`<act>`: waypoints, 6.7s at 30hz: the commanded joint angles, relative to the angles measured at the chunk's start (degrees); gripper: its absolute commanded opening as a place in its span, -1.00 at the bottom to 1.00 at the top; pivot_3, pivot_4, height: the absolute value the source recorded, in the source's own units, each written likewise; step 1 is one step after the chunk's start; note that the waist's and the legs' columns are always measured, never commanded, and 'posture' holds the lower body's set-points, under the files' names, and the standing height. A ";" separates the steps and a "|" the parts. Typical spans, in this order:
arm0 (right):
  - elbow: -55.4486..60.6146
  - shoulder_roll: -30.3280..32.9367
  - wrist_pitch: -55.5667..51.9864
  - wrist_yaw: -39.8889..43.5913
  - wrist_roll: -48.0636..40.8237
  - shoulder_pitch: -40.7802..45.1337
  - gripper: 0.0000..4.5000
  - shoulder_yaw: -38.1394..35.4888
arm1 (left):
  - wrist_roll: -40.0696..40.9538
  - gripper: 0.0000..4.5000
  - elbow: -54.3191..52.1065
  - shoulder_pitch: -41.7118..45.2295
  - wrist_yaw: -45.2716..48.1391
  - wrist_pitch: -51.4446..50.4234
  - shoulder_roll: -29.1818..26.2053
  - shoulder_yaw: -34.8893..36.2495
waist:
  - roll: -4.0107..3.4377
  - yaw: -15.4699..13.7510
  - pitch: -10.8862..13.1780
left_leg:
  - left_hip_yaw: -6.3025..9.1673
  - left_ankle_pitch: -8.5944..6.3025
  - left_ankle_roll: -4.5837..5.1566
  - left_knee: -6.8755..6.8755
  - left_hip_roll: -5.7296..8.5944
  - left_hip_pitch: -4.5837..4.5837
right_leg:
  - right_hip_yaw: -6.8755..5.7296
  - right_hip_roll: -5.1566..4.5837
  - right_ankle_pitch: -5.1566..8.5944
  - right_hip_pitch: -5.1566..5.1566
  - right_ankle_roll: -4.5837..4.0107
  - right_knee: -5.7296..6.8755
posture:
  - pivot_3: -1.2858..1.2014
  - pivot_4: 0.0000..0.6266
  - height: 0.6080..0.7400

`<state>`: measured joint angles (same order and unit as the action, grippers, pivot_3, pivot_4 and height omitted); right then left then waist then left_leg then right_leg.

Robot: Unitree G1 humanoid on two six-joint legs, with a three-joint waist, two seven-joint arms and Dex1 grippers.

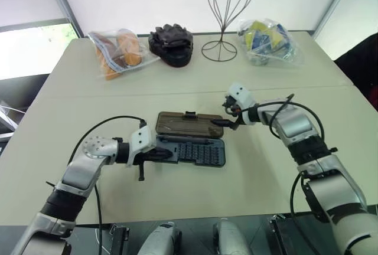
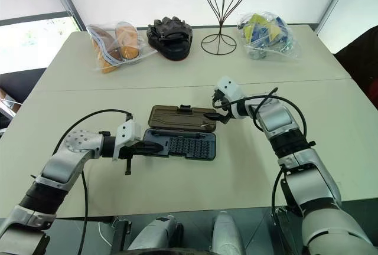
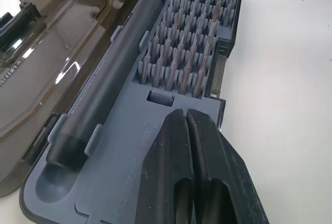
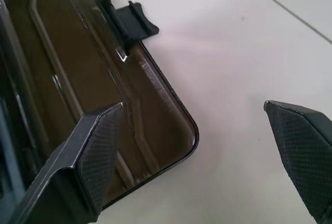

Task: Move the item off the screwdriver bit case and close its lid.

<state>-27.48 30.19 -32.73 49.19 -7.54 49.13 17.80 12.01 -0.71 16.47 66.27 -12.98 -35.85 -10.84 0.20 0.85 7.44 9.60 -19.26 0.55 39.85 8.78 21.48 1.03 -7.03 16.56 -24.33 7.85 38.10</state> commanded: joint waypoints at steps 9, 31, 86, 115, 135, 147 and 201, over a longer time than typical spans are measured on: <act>-16.37 -5.21 5.78 9.19 7.19 6.54 -0.48 3.38 | -1.24 -1.00 2.97 -7.23 -4.18 -2.94 0.07 -1.39 | -0.57 0.39 -1.06 | -0.01 0.00 0.00 -0.24 -0.02 -0.18 | 0.06 0.00 0.00 0.05 0.00 -0.01 | 0.03 -0.52 1.00; 3.01 2.28 43.47 0.20 22.37 -3.38 -0.98 2.39 | 3.13 -1.00 -0.20 -10.26 -7.63 -8.51 0.14 -0.18 | -1.03 0.01 -2.00 | -0.01 -0.06 -0.07 -1.02 -0.24 -1.17 | 0.18 0.26 0.02 0.87 -0.03 -0.68 | 0.03 -0.52 1.00; -13.11 -4.82 18.99 10.74 15.09 9.67 0.68 2.15 | 1.39 -1.00 3.60 -1.57 -4.47 -3.22 -2.26 -3.26 | -0.68 0.22 0.05 | -0.07 -0.05 -0.08 -1.03 -0.29 -0.90 | 0.16 0.26 0.02 0.72 -0.02 -0.90 | 0.03 -0.52 1.00; -28.96 -10.09 42.12 -0.69 26.81 14.97 -0.99 4.43 | 2.92 -1.00 2.44 -9.72 -7.08 -6.20 -0.85 -1.10 | -0.90 0.95 -1.21 | -0.12 0.04 -0.27 -1.81 -0.37 -2.10 | 0.27 0.32 0.03 1.22 -0.04 -1.00 | 0.03 -0.52 1.00; 23.32 -2.61 27.17 -3.80 28.67 -9.45 -0.99 1.39 | 31.51 -1.00 -7.49 -5.97 -8.83 -31.28 3.64 15.28 | -0.59 0.13 -0.52 | -0.11 0.10 -0.33 -1.69 -0.43 -0.93 | 0.28 0.38 0.03 0.31 -0.04 -0.88 | 0.03 -0.52 1.00; 22.72 -1.79 30.13 -5.12 29.55 -9.70 -0.99 2.00 | 33.97 -1.00 12.98 18.84 -31.89 -22.14 13.50 29.63 | -0.15 -0.05 -0.07 | -0.13 0.16 -0.44 -1.55 -0.43 -0.75 | 0.12 0.36 0.03 0.21 -0.03 -0.88 | 0.03 -0.52 1.00; 55.63 8.27 -26.23 0.46 -13.01 -13.27 0.97 -24.31 | 31.10 -1.00 16.12 31.51 15.59 -38.94 -3.89 11.96 | 0.15 -0.46 0.13 | 0.31 0.10 -0.32 0.17 -0.18 1.21 | -0.13 0.25 0.01 -1.05 -0.02 0.03 | 0.03 -0.52 1.00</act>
<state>25.14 37.40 -59.60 49.93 -19.35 36.84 -6.80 38.80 14.33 44.33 84.70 -49.54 -39.82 -5.43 0.35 0.39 7.58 9.91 -19.16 0.23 40.05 8.62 22.69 0.91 -6.81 16.57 -25.36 7.83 38.14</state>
